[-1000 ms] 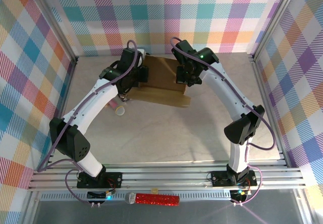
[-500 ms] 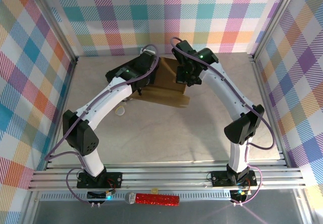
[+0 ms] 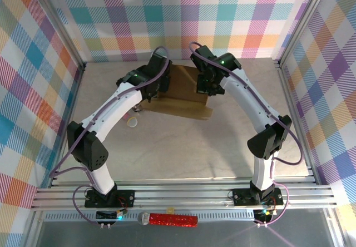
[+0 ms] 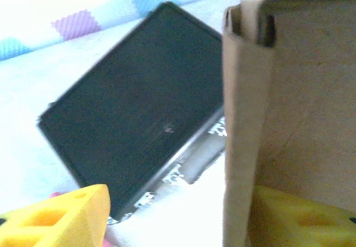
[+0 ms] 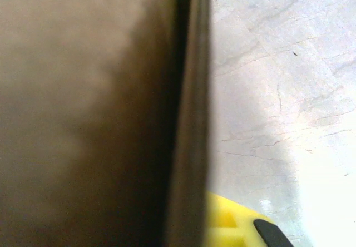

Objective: Fold the paper box

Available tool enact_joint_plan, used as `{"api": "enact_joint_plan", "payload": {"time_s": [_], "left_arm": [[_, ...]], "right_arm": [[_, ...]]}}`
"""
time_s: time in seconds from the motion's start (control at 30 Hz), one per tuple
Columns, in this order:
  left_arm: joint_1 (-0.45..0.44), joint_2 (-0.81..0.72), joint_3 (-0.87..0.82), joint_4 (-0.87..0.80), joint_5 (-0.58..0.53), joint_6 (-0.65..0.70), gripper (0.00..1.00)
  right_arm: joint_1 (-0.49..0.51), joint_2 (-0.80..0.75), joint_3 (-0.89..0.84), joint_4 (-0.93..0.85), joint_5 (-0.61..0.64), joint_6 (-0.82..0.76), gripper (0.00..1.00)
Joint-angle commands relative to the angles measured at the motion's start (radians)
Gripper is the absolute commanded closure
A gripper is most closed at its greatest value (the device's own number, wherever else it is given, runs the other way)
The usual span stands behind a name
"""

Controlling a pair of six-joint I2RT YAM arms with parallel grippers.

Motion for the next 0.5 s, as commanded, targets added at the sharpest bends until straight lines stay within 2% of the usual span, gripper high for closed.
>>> {"api": "enact_joint_plan", "payload": {"time_s": [0.0,0.03,0.1,0.17,0.33,0.47], "left_arm": [[0.051,-0.089,0.010,0.024,0.368,-0.051,0.31],[0.064,-0.100,0.006,0.032,0.428,-0.070,0.25],[0.087,-0.120,-0.010,0.054,0.506,-0.093,0.23],[0.101,-0.144,-0.036,0.079,0.516,-0.105,0.24],[0.123,-0.143,-0.045,0.073,0.513,-0.104,0.35],[0.124,-0.115,-0.033,0.047,0.478,-0.103,0.38]], "right_arm": [[-0.004,-0.004,0.023,-0.022,-0.023,-0.005,1.00],[-0.005,-0.002,0.023,-0.021,-0.024,-0.003,1.00],[-0.005,-0.001,0.025,-0.021,-0.028,-0.001,1.00],[-0.005,-0.001,0.025,-0.019,-0.031,-0.001,1.00],[-0.005,-0.004,0.026,-0.019,-0.033,0.002,1.00],[-0.005,-0.008,0.022,-0.018,-0.035,0.003,1.00]]}}
